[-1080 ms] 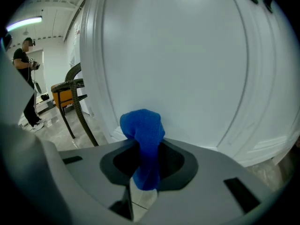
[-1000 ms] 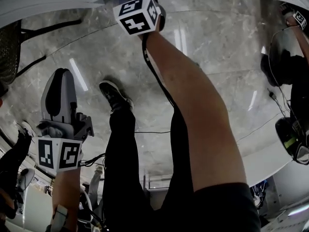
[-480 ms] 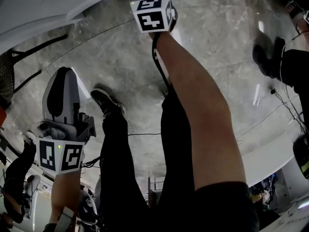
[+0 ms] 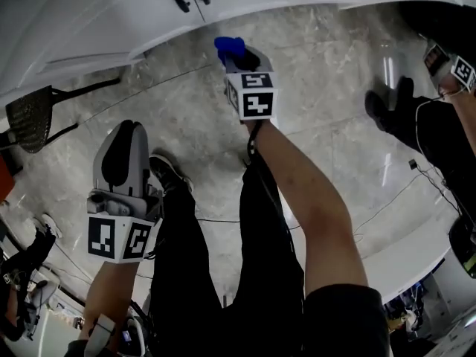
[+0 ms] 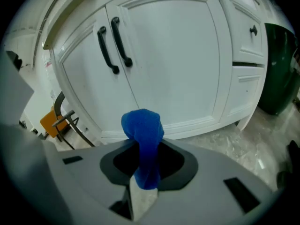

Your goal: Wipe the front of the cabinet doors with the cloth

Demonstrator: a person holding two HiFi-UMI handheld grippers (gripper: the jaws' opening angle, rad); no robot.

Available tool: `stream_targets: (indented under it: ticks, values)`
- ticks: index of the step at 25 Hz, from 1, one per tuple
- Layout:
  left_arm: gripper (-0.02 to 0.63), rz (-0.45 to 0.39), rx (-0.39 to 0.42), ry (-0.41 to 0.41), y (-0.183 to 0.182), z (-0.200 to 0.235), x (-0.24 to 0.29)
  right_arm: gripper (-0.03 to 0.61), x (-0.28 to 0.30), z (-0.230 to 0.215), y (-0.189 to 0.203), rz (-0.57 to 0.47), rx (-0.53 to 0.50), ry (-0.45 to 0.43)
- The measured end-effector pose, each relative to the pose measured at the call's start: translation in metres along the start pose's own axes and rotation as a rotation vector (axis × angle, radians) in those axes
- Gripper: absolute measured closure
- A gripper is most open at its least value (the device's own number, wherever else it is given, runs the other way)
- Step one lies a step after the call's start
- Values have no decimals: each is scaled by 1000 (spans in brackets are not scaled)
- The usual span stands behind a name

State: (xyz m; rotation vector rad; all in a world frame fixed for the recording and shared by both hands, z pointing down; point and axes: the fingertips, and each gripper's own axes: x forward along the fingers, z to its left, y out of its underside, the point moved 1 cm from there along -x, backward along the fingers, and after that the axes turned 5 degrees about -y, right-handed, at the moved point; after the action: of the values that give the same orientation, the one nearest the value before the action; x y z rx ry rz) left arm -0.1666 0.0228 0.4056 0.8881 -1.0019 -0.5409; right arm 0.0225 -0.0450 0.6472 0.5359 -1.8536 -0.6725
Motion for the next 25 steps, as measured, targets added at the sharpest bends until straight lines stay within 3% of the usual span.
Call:
stream_targets:
  ticks: [5,9,12,14,18,22,25]
  values:
    - [557,-16,34,65,-51,-27,-43,492,-88,32,-12,54,16,-24]
    - [557,-41,77,91,-85,-44,-61,492,-135,41,-57,-13,43,-28]
    - [557,-49,77,44,-106,-54,-66,492,-161,43,-102,-108,161,-66]
    - [557,-60,70,-11,-118,-62,-65,494,-170,44,-134,-154,178,-119]
    - [557,-76,61,-69,-138,-96,-58,493,-182,43,-183,-183,57,-155]
    - [557,-108,56,-26,-159,-139,-51,493,-180,48,-221,-218,-76,-164]
    - [557,-115,23,-9,-158,-146,-49,494,-164,55,-240,-241,-149,-139]
